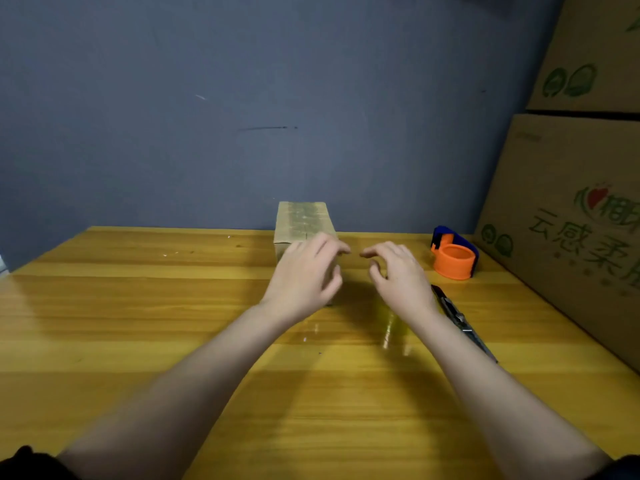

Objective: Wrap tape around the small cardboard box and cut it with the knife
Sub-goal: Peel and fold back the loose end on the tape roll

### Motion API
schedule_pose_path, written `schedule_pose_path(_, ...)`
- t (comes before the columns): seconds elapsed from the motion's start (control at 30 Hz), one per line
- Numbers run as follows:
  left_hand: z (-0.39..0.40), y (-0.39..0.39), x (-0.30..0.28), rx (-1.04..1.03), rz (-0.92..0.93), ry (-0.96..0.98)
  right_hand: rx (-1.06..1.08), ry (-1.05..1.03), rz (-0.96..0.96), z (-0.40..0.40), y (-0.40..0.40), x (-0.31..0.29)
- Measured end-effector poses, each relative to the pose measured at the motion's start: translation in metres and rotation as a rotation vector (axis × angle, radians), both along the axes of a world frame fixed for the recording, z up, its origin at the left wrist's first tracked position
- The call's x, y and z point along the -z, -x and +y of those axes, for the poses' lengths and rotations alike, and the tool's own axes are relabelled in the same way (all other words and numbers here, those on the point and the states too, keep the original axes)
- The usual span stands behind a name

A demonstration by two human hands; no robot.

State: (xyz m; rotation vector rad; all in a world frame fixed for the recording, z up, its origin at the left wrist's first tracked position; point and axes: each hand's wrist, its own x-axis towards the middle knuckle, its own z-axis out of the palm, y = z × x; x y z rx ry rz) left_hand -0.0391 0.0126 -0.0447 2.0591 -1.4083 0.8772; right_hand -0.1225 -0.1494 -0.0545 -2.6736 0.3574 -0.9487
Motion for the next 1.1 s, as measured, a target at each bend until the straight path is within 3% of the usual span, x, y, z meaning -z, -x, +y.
schedule_pose_path(0.17, -0.035, 0.023, 0.011, 0.072, -0.133, -0.199, 0.092, -0.147, -0.147, -0.035, 0.017, 0.009)
schedule_pose_path(0.3, -0.061, 0.035, 0.028, 0.039, 0.015, -0.401, 0.112, -0.234, -0.146, -0.052, 0.027, 0.020)
schedule_pose_path(0.47, -0.080, 0.042, 0.047, 0.054, 0.041, -0.453, 0.116, -0.285, -0.209, -0.061, 0.032, 0.036)
schedule_pose_path(0.57, -0.088, 0.042, 0.057, 0.047, 0.035, -0.473, 0.102, -0.425, -0.289, -0.061, 0.034, 0.045)
schedule_pose_path(0.73, -0.093, 0.039, 0.066, 0.095, 0.144, -0.329, 0.062, -0.670, -0.381, -0.057, 0.036, 0.047)
schedule_pose_path(0.93, -0.091, 0.038, 0.068, 0.171, 0.538, 0.086, -0.004, -0.810, -0.406, -0.051, 0.030, 0.050)
schedule_pose_path(1.1, -0.092, 0.030, 0.074, 0.305, 0.871, 0.221, -0.140, -0.976, -0.302, -0.040, 0.025, 0.054)
